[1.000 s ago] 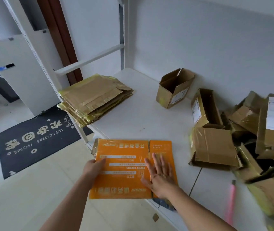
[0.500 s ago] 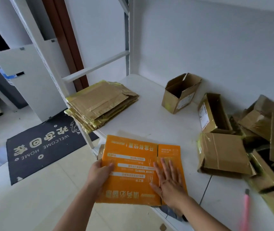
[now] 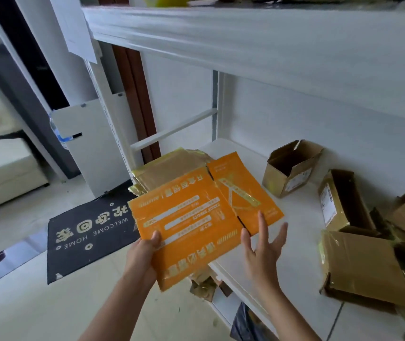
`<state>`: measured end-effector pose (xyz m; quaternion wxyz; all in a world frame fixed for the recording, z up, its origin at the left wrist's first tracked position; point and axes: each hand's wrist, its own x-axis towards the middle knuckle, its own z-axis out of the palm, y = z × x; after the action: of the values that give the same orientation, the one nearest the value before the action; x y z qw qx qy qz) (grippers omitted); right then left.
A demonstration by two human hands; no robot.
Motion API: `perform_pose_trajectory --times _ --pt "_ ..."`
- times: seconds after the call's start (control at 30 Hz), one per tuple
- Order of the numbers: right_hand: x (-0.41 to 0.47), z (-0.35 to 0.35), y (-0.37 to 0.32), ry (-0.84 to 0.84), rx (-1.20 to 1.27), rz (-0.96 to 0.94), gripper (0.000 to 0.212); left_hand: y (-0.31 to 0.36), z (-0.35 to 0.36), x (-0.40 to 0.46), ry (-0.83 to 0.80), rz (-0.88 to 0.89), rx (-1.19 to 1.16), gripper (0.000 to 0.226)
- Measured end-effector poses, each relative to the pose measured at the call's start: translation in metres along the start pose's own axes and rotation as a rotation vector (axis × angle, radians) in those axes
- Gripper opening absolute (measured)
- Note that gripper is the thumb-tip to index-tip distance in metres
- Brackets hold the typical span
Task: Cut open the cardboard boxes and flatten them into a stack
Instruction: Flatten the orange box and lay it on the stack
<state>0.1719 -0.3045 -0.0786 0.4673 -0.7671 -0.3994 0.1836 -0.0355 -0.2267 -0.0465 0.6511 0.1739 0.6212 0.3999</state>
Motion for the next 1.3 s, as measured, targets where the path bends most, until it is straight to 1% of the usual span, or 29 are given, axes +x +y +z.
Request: perform_pose_trajectory --times 0.03,0.07,0.17,0.23,0.3,0.4,0.47,0.5,0.53,0.57,0.6,0.63,0.7,0.77,0.83,0.87,0.93,0.97,1.0,1.03,1.1,1.13,1.2,1.3 --pt "0.004 0.005 -0.009 -0.046 0.088 0.05 0.064 0.004 0.0 0.003 -0.006 -0.016 -0.025 0.014" --pt "0.008 0.012 -0.017 -0.087 0.146 0.062 0.066 0.008 0.0 0.008 -0.016 -0.031 -0.044 0.012" --pt "0.024 0.044 -0.036 -0.166 0.16 0.01 0.07 0.026 0.004 0.025 -0.047 -0.026 -0.074 0.007" --pt "0.041 0.069 -0.049 -0.149 0.149 0.02 0.068 0.043 0.007 0.041 -0.075 0.027 -0.064 0.01" --pt "0.066 0.091 -0.062 -0.079 0.135 0.055 0.069 0.063 0.007 0.062 -0.113 0.102 0.012 0.016" --pt "0.107 0.123 -0.076 -0.001 0.12 0.14 0.071 0.096 0.002 0.103 -0.147 0.225 0.227 0.024" --pt "0.133 0.144 -0.084 0.031 0.111 0.184 0.071 0.116 0.001 0.124 -0.188 0.35 0.347 0.039" --pt "0.145 0.154 -0.087 0.036 0.103 0.203 0.07 0.123 0.002 0.137 -0.183 0.449 0.464 0.053" --pt "0.156 0.164 -0.09 0.035 0.093 0.218 0.07 0.129 0.004 0.149 -0.148 0.552 0.638 0.067" --pt "0.166 0.174 -0.091 0.026 0.086 0.234 0.07 0.132 0.005 0.162 -0.097 0.651 0.85 0.074" --pt "0.175 0.184 -0.091 0.013 0.083 0.255 0.07 0.135 0.006 0.174 -0.053 0.759 1.038 0.071" --pt "0.181 0.194 -0.09 -0.008 0.08 0.287 0.071 0.137 0.009 0.185 -0.046 0.848 1.184 0.063" --pt "0.188 0.212 -0.084 -0.075 0.039 0.338 0.072 0.137 0.014 0.211 -0.14 0.923 1.363 0.055" --pt "0.191 0.226 -0.076 -0.144 -0.067 0.349 0.073 0.132 0.015 0.237 -0.263 0.9 1.524 0.059" --pt "0.196 0.234 -0.078 -0.186 -0.234 0.354 0.067 0.126 0.009 0.261 -0.374 0.809 1.686 0.071" --pt "0.198 0.237 -0.082 -0.197 -0.384 0.334 0.059 0.123 0.005 0.269 -0.409 0.774 1.723 0.075" --pt "0.199 0.241 -0.091 -0.189 -0.762 0.241 0.045 0.118 0.0 0.28 -0.436 0.762 1.734 0.078" --pt "0.199 0.243 -0.091 -0.181 -0.887 0.176 0.047 0.118 -0.001 0.281 -0.442 0.771 1.733 0.078" --pt "0.198 0.245 -0.088 -0.193 -0.939 0.131 0.052 0.117 -0.001 0.282 -0.446 0.781 1.742 0.079" --pt "0.196 0.248 -0.083 -0.236 -0.94 0.123 0.059 0.118 -0.002 0.281 -0.451 0.788 1.759 0.079" --pt "0.192 0.253 -0.067 -0.343 -0.854 0.191 0.067 0.118 -0.001 0.281 -0.465 0.799 1.789 0.08" --pt "0.191 0.256 -0.057 -0.385 -0.805 0.232 0.069 0.117 -0.001 0.281 -0.475 0.802 1.805 0.08" --pt "0.192 0.257 -0.043 -0.431 -0.742 0.256 0.073 0.116 0.002 0.284 -0.49 0.794 1.812 0.079" --pt "0.196 0.25 -0.035 -0.499 -0.613 0.259 0.082 0.113 -0.001 0.291 -0.553 0.749 1.692 0.072"
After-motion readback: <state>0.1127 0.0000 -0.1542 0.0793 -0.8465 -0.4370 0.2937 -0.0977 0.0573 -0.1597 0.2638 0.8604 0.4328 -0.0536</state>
